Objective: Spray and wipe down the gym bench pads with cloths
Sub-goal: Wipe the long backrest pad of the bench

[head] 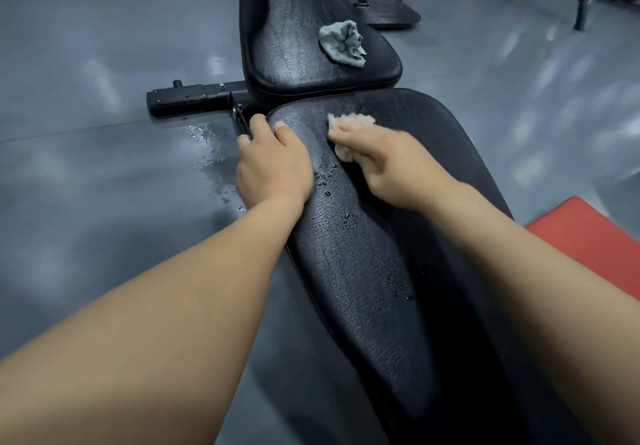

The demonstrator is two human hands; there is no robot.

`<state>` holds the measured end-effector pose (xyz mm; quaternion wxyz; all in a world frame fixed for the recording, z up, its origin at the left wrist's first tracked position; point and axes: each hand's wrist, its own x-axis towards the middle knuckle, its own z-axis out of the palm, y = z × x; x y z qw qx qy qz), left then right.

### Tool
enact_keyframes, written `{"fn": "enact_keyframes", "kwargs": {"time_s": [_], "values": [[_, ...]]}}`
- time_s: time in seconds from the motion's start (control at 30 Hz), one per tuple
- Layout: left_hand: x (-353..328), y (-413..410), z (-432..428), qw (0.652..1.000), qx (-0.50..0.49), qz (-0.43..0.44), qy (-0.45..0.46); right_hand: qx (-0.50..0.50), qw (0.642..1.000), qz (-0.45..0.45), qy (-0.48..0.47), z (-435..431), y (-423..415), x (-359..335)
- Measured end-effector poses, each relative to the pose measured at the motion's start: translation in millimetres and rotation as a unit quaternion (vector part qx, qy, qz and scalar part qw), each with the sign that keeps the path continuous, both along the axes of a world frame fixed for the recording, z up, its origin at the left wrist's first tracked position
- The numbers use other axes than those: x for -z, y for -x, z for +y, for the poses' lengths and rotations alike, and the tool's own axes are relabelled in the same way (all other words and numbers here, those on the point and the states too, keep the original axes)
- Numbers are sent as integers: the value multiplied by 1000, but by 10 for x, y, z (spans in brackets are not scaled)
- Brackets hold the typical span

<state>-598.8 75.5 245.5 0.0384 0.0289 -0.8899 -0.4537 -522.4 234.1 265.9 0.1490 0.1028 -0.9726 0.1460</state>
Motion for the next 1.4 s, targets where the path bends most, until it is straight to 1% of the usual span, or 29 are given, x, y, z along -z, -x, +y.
{"fn": "enact_keyframes", "kwargs": {"time_s": [0.07, 0.13, 0.27, 0.37, 0.53, 0.63, 0.73, 0.83, 0.9, 1.0, 1.07, 1.13, 1.2, 1.3, 1.4], "values": [[8, 13, 7, 1000, -1, 0, -3, -37, 999, -8, -24, 6, -138, 29], [19, 22, 12, 1000, 0, 0, -5, -46, 998, -20, -31, 57, -86, 0], [8, 16, 2, 1000, 4, -6, -6, 22, 999, -30, 37, 90, 346, -119], [-6, 11, 4, 1000, 4, -5, -3, 64, 997, -10, 40, 27, 544, -124], [1, 15, -9, 1000, 5, -5, -9, 6, 1000, 20, 2, -145, 213, -5], [-3, 9, -4, 1000, 5, 2, -14, -26, 999, 4, -25, -120, 62, 31], [-13, -1, 1, 1000, 4, -3, -14, 3, 999, -8, -42, -73, 319, -64], [-29, -16, -9, 1000, 5, -8, -15, 63, 998, -5, -8, -73, 671, -124], [-34, -22, -13, 1000, 5, -8, -15, 75, 997, 1, 17, -131, 742, -120], [-39, -28, -9, 1000, 4, -9, -20, 35, 999, 13, 15, -234, 521, -93], [-39, -33, -15, 1000, 6, -11, -29, 7, 1000, 20, -8, -258, 251, -41], [-37, -32, -25, 999, 4, -13, -38, -17, 999, 13, -32, -245, 26, 20], [-37, -32, -21, 999, 4, -13, -43, -29, 998, -4, -51, -183, -17, 20], [-21, -12, -9, 998, -3, -17, -53, -19, 998, -20, -52, -125, 240, -74], [-18, -8, -5, 998, -7, -19, -54, 22, 999, -16, -29, -122, 591, -137]]}}
